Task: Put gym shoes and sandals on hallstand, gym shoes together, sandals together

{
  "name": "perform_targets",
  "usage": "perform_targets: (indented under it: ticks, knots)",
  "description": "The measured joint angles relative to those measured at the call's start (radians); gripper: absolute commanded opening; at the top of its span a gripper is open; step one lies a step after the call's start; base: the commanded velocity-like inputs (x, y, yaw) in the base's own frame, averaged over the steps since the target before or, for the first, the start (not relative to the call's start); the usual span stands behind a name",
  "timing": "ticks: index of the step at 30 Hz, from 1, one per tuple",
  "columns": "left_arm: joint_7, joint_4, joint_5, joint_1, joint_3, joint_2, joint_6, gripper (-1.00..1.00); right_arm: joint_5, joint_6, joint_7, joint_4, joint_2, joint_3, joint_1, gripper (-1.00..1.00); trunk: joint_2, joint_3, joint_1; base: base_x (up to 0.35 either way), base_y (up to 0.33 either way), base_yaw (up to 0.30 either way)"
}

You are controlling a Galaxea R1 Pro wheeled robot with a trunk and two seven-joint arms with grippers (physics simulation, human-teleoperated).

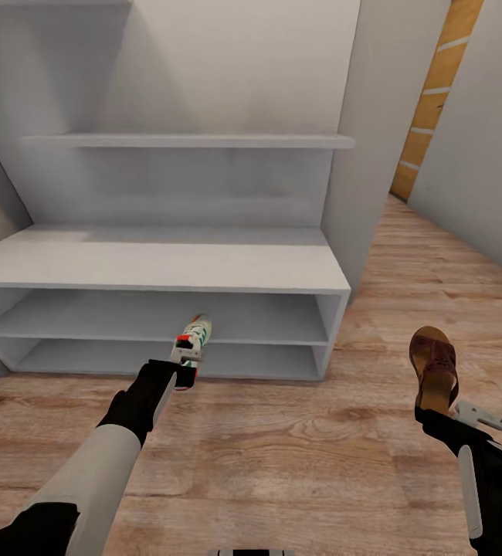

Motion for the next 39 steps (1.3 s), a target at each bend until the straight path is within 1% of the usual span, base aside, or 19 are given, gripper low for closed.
perform_targets:
  ticks: [6, 16, 23, 33, 39]
  knots:
    - [0.000, 0.000, 0.000, 0.000, 0.001, 0.000, 0.000, -1.00, 0.000, 0.000, 0.000, 0.000, 0.000, 0.000, 0.000, -1.00, 0.000, 0.000, 0.000, 0.076, 0.000, 0.000]
    - [0.000, 0.000, 0.000, 0.000, 0.001, 0.000, 0.000, -1.00, 0.000, -0.002, -0.001, 0.000, -0.004, -0.009, 0.000, -1.00, 0.000, 0.000, -0.001, 0.315, 0.000, 0.000]
    - [0.000, 0.000, 0.000, 0.000, 0.001, 0.002, 0.000, -1.00, 0.000, -0.002, -0.001, -0.002, -0.006, -0.010, 0.000, -1.00, 0.000, 0.000, 0.000, 0.111, 0.000, 0.000]
    - [0.000, 0.000, 0.000, 0.000, 0.002, 0.002, 0.000, -1.00, 0.001, -0.002, 0.000, -0.002, -0.007, -0.010, 0.000, -1.00, 0.000, 0.000, -0.001, 0.316, 0.000, 0.000]
    - [0.000, 0.000, 0.000, 0.000, 0.001, 0.002, 0.000, -1.00, 0.000, -0.002, 0.000, -0.002, -0.007, -0.010, 0.000, -1.00, 0.000, 0.000, 0.000, 0.077, 0.000, 0.000]
